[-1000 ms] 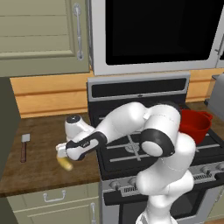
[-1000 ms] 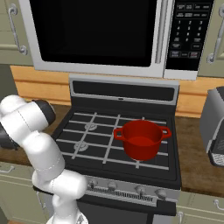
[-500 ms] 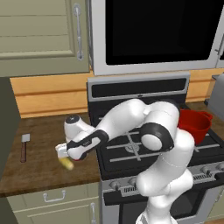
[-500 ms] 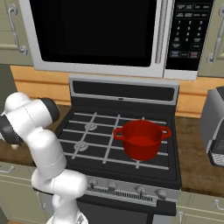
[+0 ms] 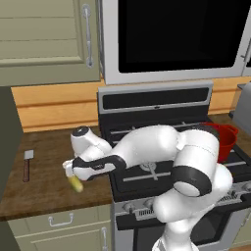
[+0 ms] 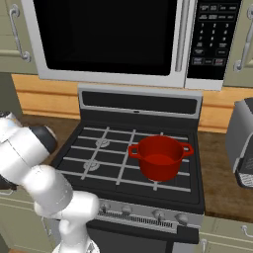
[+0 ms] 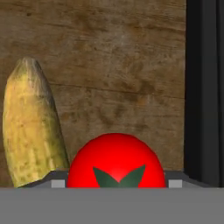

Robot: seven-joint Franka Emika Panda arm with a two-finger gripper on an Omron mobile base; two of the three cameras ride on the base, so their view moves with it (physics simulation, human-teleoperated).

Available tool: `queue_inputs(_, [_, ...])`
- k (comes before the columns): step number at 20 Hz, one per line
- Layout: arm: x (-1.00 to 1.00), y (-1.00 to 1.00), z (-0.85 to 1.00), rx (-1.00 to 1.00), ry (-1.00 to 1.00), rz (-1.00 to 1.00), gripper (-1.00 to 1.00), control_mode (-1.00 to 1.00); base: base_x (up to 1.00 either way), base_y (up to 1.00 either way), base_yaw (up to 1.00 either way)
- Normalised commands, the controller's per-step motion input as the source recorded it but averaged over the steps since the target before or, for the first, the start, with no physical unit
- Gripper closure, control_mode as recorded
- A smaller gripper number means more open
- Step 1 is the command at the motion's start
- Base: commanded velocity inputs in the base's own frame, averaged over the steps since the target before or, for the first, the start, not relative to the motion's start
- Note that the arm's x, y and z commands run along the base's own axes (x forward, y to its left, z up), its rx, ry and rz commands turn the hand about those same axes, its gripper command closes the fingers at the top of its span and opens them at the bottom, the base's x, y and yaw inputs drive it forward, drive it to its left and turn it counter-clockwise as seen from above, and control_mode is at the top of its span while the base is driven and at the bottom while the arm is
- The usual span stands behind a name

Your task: Put the cucumber and tomato in the pot. Retrieve the spatula and lightly stir the vegetables in the pot.

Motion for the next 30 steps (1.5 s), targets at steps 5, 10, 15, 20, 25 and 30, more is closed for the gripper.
queue_inputs(5, [-0.68, -0.65, 0.89, 0.01, -0.07, 0.00, 1.00, -1.00, 0.00, 0.00, 0.00])
queue_inputs(10, [-0.25, -0.85, 0.80, 0.00, 0.00, -0.04, 1.00, -1.00, 0.00, 0.00, 0.00])
queue_inputs(15, [-0.01, -0.98, 0.55, 0.00, 0.00, -0.06, 1.00, -1.00, 0.00, 0.00, 0.00])
queue_inputs(20, [0.00, -0.97, 0.42, 0.00, 0.00, -0.08, 1.00, -1.00, 0.00, 0.00, 0.00])
queue_inputs(25, [0.00, -0.92, 0.43, -0.04, 0.00, -0.08, 1.00, -1.00, 0.00, 0.00, 0.00])
queue_inputs(30, [0.00, -0.95, 0.39, -0.05, 0.00, -0.12, 1.00, -1.00, 0.00, 0.00, 0.00])
